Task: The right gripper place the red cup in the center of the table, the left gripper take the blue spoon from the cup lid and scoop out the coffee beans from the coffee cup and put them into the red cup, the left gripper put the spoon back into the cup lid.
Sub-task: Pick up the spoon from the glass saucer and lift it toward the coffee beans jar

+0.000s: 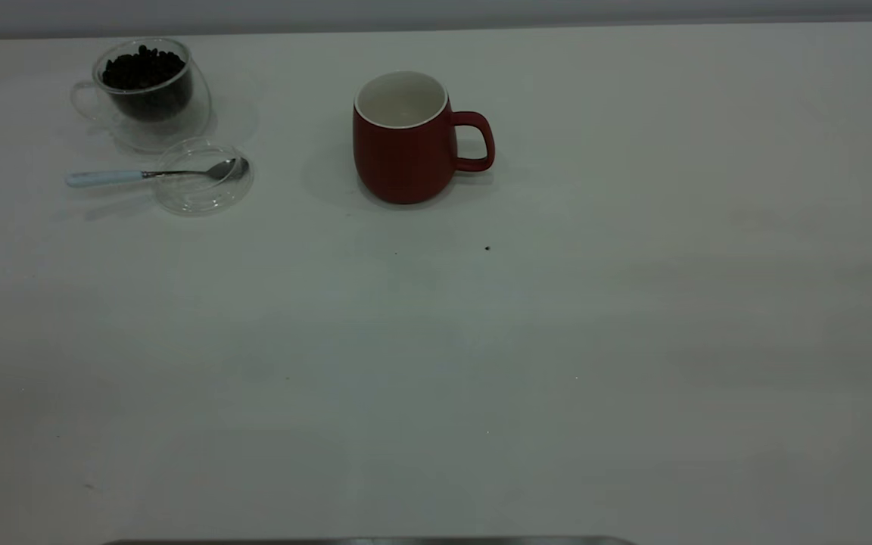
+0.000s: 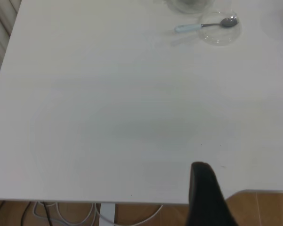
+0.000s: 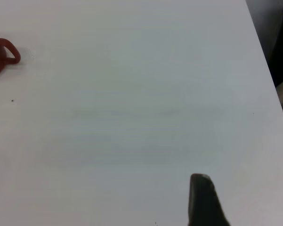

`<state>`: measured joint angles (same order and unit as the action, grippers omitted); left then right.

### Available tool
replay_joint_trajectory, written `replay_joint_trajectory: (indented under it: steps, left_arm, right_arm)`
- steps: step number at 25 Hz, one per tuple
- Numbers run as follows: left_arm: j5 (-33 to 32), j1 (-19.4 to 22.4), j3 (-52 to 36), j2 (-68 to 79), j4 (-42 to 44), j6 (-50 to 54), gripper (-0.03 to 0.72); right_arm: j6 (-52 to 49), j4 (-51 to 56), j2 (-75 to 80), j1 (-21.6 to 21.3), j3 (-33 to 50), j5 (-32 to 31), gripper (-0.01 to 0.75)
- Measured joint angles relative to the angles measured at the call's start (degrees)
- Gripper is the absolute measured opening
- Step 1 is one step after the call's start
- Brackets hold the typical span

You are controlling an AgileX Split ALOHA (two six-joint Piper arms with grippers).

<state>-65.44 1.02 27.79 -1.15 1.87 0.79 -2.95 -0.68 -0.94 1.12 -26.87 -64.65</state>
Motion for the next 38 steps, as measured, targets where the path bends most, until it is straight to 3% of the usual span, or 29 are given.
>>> replay_joint_trajectory:
  steps: [13,18,26,34,38]
  left_arm:
    - [0.0,0.0,0.0,0.0,0.0,0.2,0.493]
    - [-1.3,0.0,3.2,3.9,0.4,5.3,0.493]
    - [-0.4,0.0,6.6,25.9,0.6,12.2,0.493]
    - [11.8,0.1,11.9,53.6,8.4,16.6,0.493]
    - [14.7,3.2,18.7,66.2,13.2,19.0,0.493]
  right_arm:
    - [0.0,0.0,0.0,0.0,0.0,0.0,0.466]
    - [0.0,0.0,0.0,0.0,0.0,0.0,0.466]
    - [0.0,0.0,0.0,0.0,0.0,0.0,0.466]
    - [0.0,0.0,0.0,0.0,0.0,0.0,0.466]
    - [0.0,0.0,0.0,0.0,0.0,0.0,0.466]
